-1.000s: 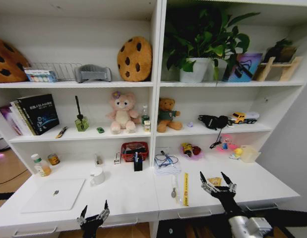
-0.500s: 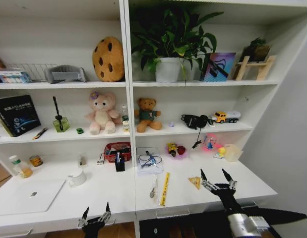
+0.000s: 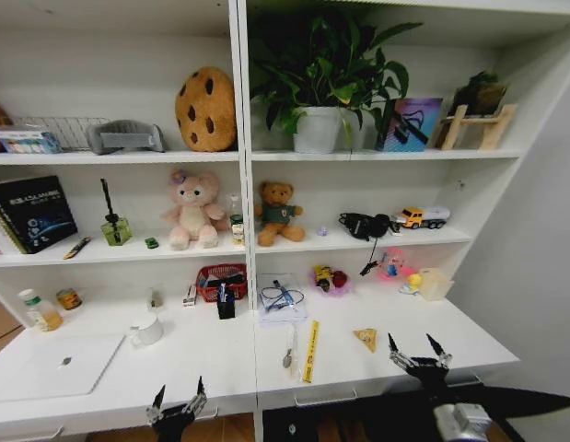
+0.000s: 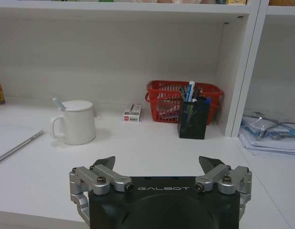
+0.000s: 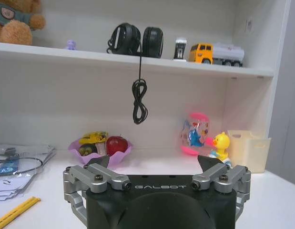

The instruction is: Organize the objects on the table.

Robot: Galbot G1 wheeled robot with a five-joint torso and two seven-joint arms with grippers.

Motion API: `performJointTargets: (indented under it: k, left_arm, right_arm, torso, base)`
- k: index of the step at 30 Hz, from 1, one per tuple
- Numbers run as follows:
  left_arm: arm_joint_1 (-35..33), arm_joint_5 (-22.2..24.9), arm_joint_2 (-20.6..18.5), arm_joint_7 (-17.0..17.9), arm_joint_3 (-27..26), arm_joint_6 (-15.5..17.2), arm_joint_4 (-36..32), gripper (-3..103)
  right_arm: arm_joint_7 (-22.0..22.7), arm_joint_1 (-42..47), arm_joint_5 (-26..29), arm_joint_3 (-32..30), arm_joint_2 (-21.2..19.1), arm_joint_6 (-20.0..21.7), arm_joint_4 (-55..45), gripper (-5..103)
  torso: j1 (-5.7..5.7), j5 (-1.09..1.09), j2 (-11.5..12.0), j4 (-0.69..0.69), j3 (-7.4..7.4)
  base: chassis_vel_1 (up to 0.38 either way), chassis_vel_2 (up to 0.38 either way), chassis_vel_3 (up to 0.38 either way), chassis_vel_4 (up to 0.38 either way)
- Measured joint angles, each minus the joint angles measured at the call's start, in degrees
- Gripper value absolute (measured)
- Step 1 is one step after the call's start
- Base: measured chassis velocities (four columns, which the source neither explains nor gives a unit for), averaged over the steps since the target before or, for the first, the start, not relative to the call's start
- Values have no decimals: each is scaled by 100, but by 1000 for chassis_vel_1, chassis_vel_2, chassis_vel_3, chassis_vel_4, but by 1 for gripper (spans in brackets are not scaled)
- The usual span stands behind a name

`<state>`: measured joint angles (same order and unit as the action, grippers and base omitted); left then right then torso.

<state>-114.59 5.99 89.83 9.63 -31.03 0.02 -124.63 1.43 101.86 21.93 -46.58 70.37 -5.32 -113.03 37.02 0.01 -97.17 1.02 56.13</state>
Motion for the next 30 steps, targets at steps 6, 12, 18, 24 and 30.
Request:
performJointTargets:
  k: [6, 12, 18, 24, 30]
  left_arm:
    - [-12, -10, 5, 0, -9, 2, 2, 99]
    - [-48, 35, 2, 3, -148, 12, -21, 99]
    - [-51, 71, 7, 10, -210, 37, -30, 99]
    - [-57, 75, 19, 13, -214, 53, -12, 99]
    - [-94, 76, 25, 18, -230, 66, -29, 99]
  right_arm:
    - [-27, -672, 457, 278, -132, 476, 375, 100]
    - [181, -1284, 687, 621, -139, 904, 667, 100]
    - [342, -1450, 674, 748, -83, 1052, 861, 100]
    - [552, -1663, 670, 860, -63, 1306, 1124, 94]
    - [567, -1907, 673, 969, -67, 1361, 1404, 85]
  torso:
    - [0, 0, 0, -2, 0]
    - [0, -1, 0, -2, 0]
    - [0, -1, 0, 0, 0]
    - [0, -1, 1, 0, 0]
    - [-1, -1, 1, -1, 0]
  base:
    - [0, 0, 0, 0]
    - [0, 0, 0, 0]
    - [0, 0, 0, 0]
    - [0, 0, 0, 0]
    - [0, 0, 0, 0]
